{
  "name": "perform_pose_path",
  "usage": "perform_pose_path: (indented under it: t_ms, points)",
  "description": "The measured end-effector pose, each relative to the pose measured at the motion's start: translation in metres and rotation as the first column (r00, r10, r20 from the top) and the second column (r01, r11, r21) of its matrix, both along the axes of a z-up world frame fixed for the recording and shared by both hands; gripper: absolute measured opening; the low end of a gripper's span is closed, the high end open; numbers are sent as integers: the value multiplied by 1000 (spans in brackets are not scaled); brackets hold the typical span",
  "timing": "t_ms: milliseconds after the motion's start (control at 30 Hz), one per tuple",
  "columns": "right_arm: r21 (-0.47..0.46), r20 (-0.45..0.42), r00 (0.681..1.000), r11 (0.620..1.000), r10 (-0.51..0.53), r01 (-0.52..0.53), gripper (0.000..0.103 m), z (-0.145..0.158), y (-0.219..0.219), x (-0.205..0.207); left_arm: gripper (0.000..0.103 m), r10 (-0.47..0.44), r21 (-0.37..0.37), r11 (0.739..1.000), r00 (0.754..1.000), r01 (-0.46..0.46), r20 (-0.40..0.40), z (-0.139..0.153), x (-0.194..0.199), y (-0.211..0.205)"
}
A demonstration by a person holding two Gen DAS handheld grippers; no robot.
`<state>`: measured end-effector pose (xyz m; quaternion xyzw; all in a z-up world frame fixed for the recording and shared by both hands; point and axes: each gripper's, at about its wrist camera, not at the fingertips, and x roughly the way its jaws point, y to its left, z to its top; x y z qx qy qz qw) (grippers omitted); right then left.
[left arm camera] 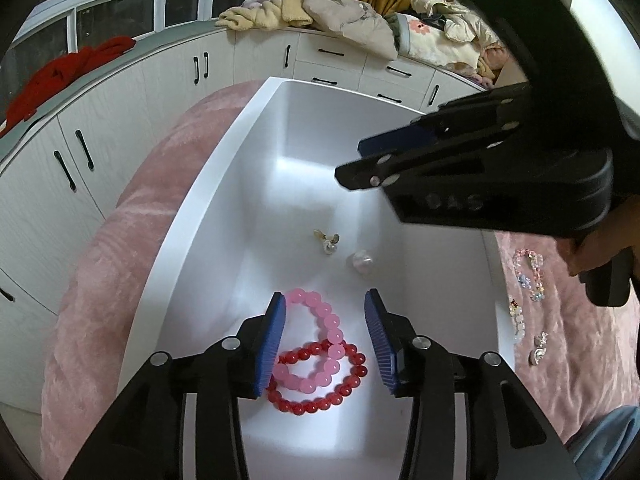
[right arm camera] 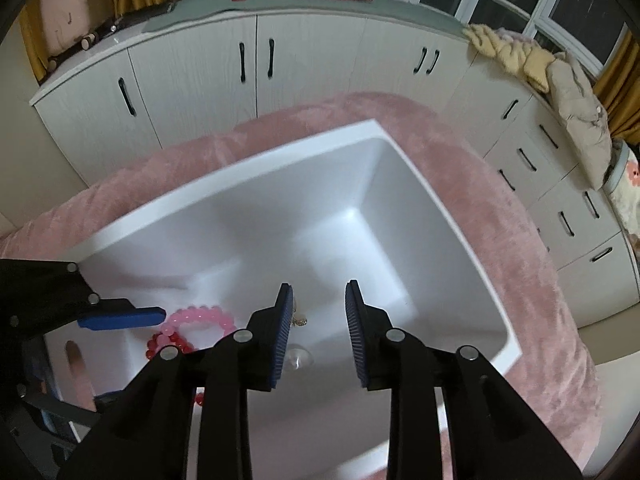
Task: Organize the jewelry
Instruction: 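Carry the pink bracelet into the white tray and open the left gripper, then withdraw both grippers from the tray toward the jewelry on the bed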
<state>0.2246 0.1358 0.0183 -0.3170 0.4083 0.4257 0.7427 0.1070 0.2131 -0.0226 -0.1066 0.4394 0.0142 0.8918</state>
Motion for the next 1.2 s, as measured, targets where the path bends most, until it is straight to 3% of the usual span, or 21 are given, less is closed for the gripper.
perform_pose_path:
  t_ms: [300,500,600,733,967,1200]
  points:
    - [80,84,996,997,-10,3,53,48,-28,-20,56,6,-14,1000,1000,-5,11,13,-18,-3]
    - [114,111,992,993,-52,39,63,68,-59,-27,66,0,0,1000,1000,0,27,25,-18,-14]
    - [126,118,989,989,-90,75,80,74,-74,-30,73,-3,12,1000,999,2,35,31,-22,-19]
    - [169,132,981,979,-141,118,91,84,-100,-38,80,-2,23,1000,999,1,41,41,-24,-27]
    - [231,152,956,949,-253,214,98,98,-158,-41,88,-15,59,998,998,12,60,54,-24,-42]
    - [277,86,915,892,-394,358,98,95,-224,-27,89,-67,59,996,995,63,74,63,-20,-70]
